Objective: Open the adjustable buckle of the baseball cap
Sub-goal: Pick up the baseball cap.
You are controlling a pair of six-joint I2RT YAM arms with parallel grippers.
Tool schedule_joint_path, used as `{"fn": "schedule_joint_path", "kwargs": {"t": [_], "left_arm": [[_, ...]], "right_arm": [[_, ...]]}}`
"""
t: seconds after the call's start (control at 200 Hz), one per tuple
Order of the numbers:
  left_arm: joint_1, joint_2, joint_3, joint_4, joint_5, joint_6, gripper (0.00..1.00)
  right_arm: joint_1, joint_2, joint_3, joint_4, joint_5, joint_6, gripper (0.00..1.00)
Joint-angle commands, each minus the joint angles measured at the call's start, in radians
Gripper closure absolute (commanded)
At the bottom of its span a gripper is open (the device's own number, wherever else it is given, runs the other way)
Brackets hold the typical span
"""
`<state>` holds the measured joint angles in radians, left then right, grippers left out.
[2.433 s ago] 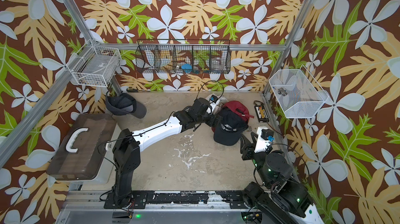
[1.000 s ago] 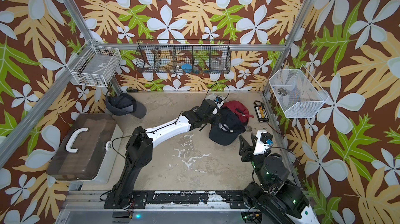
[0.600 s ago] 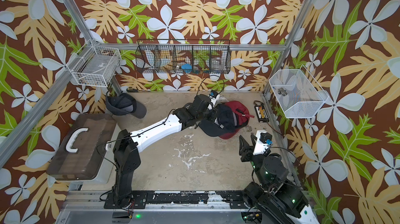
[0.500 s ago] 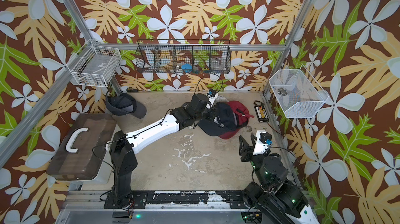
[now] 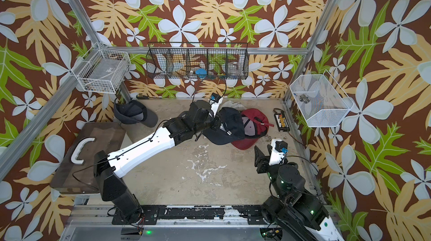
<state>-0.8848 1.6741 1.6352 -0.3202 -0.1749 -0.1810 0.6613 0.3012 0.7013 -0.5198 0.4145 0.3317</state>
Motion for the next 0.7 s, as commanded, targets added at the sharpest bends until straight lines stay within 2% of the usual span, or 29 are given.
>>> {"fn": "schedule_joint_path", "kwargs": {"t": [0.0, 0.696], "left_arm": [[-0.002, -0.053, -0.031, -0.006, -0.044, 0.011, 1.0], [-0.002, -0.413, -0.269, -0.036, -0.105, -0.019, 1.0]], "right_arm": [[0.002, 0.02, 0.001, 0.03, -0.032, -0.005, 0.41], [0.001, 0.169, -0.079, 0.135, -0.307, 0.027, 0.39]]}}
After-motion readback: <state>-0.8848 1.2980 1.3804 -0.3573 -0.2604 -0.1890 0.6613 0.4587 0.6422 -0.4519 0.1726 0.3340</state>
